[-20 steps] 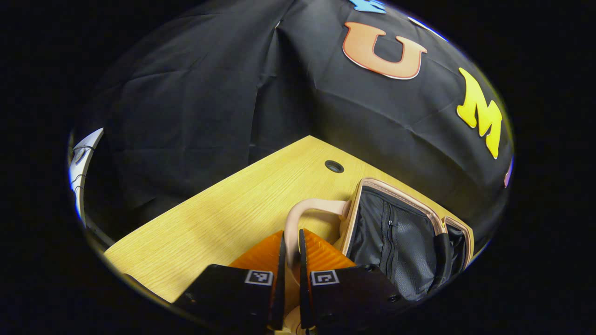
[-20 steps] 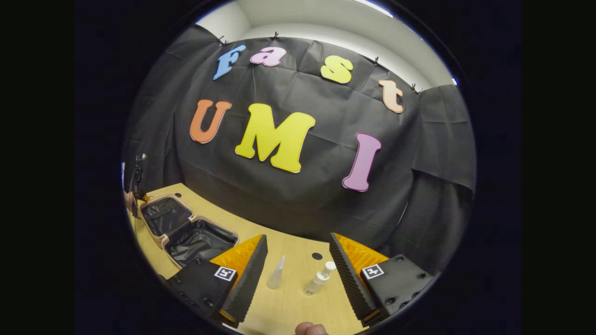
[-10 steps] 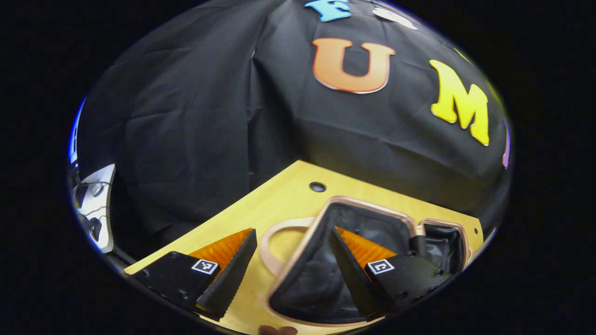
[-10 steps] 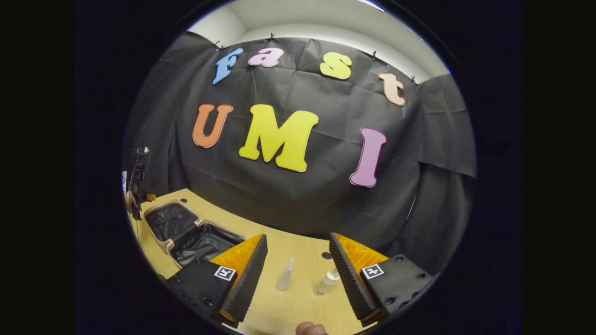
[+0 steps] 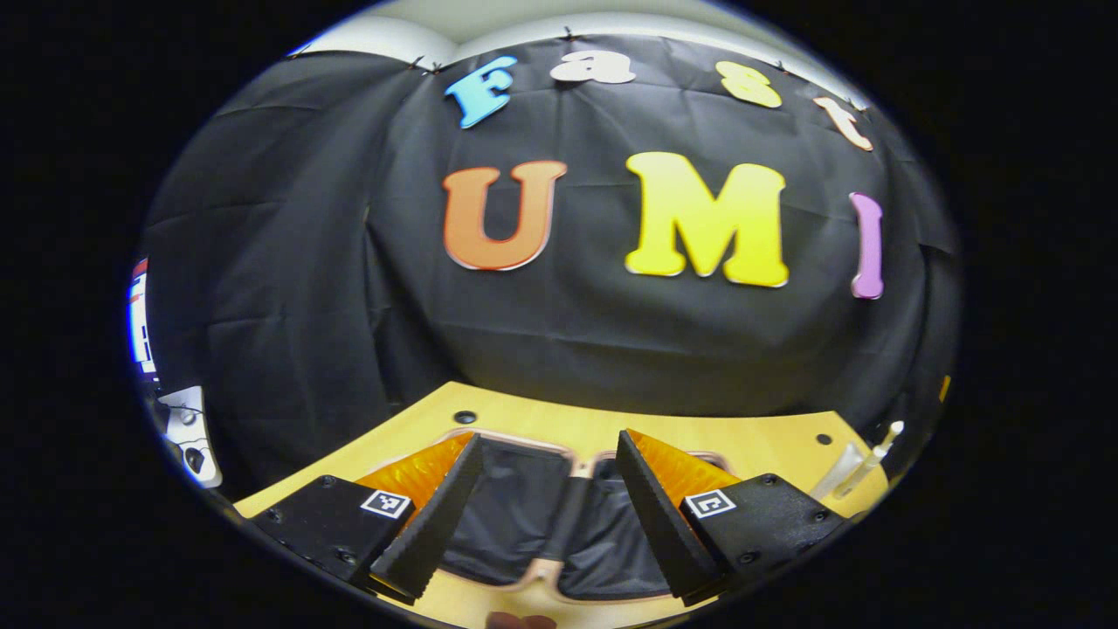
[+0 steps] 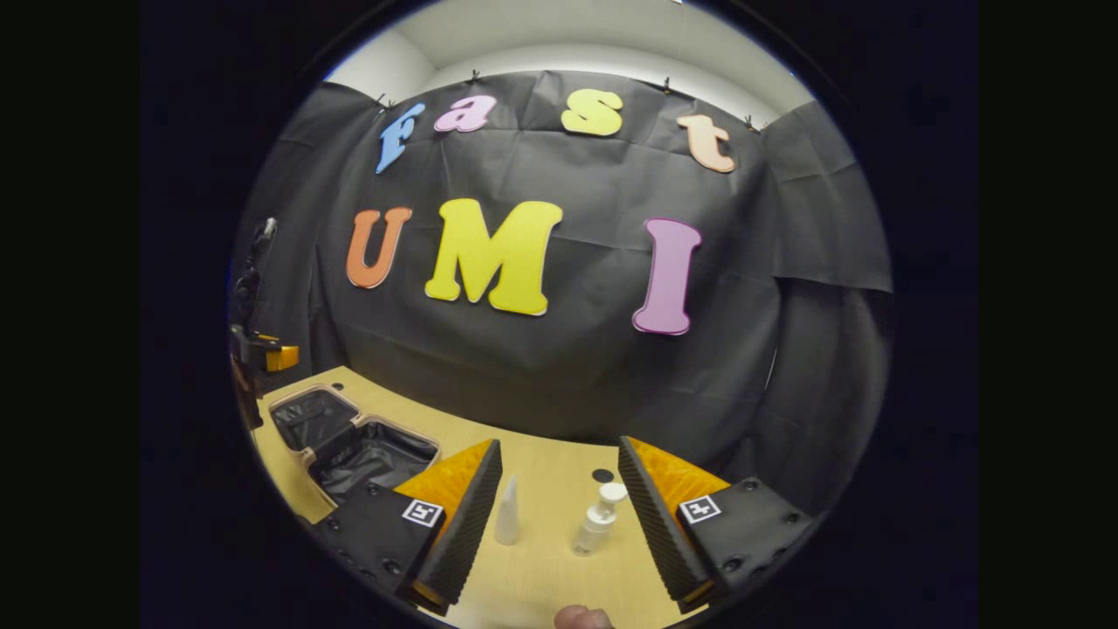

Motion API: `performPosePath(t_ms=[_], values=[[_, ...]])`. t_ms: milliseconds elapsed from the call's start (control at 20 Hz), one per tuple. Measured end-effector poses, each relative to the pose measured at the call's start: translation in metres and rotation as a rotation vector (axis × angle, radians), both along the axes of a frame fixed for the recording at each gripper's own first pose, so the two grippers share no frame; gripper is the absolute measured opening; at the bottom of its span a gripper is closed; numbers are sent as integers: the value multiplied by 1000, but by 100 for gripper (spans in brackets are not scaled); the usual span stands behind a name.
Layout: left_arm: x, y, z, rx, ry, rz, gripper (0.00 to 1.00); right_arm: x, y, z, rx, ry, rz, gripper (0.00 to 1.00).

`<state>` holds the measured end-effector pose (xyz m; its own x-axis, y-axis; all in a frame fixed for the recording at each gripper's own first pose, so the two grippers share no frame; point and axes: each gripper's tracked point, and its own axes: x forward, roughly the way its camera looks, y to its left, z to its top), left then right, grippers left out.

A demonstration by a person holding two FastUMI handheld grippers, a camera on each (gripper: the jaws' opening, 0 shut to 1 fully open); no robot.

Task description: First open the suitcase, pack the skin care products into it, and then close the suitcase.

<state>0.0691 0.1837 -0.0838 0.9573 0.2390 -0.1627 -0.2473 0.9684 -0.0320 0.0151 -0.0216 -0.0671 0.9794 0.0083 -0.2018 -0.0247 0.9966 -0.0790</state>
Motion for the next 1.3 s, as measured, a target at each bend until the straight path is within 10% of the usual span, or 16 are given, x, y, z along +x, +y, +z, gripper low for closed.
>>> performPosePath(t_ms=[700, 1300], values=[[5, -296, -78, 3, 106, -468, 98, -29, -112, -49, -5, 116, -66, 80], [58, -345, -195, -39, 309, -458, 99, -46, -154, -57, -26, 168, -73, 79]])
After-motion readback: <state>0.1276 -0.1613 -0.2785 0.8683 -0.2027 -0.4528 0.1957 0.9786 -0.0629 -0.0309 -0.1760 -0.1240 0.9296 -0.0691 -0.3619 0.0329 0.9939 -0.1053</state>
